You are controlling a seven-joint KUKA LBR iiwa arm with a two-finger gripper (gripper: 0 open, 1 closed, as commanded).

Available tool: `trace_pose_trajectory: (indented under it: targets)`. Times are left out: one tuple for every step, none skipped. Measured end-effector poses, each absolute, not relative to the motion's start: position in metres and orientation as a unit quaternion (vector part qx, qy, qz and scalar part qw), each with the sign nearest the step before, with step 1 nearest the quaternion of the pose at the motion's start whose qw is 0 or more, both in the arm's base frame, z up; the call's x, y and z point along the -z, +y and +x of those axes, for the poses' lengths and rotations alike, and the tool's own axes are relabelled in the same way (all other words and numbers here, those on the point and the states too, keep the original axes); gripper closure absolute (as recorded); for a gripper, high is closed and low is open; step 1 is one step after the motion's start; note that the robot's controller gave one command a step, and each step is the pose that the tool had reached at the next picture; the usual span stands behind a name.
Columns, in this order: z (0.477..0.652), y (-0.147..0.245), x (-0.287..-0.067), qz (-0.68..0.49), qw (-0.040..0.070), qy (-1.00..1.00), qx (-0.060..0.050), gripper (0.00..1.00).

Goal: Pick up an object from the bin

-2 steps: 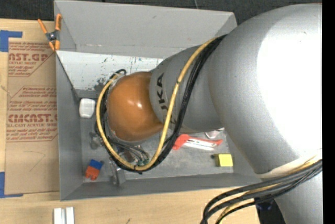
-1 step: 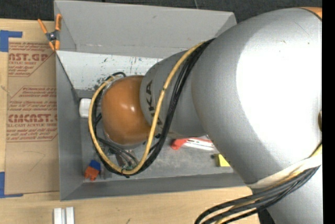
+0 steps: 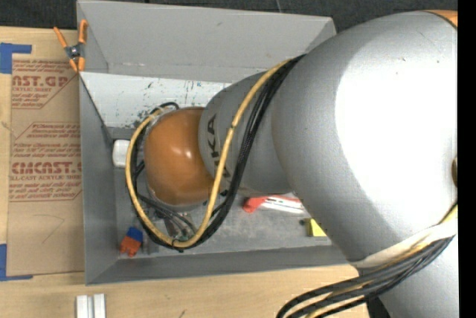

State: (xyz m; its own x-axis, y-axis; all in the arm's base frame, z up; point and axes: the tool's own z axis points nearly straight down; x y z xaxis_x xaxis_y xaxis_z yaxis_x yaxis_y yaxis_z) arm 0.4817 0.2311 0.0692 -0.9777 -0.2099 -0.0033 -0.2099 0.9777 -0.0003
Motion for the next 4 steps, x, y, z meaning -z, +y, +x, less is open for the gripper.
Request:
trace_pose_trajectory:
  targets:
    - [0.485,0.234,-0.103,-0.118,0.001,0.993,0.000,1.00]
    - [0.486,0.242,-0.223,-0.094,0.001,0.996,0.000,0.00]
    - [0.487,0.244,-0.245,-0.090,0.004,0.996,-0.002,0.00]
    - [0.489,0.231,-0.184,-0.122,0.005,0.993,-0.001,0.00]
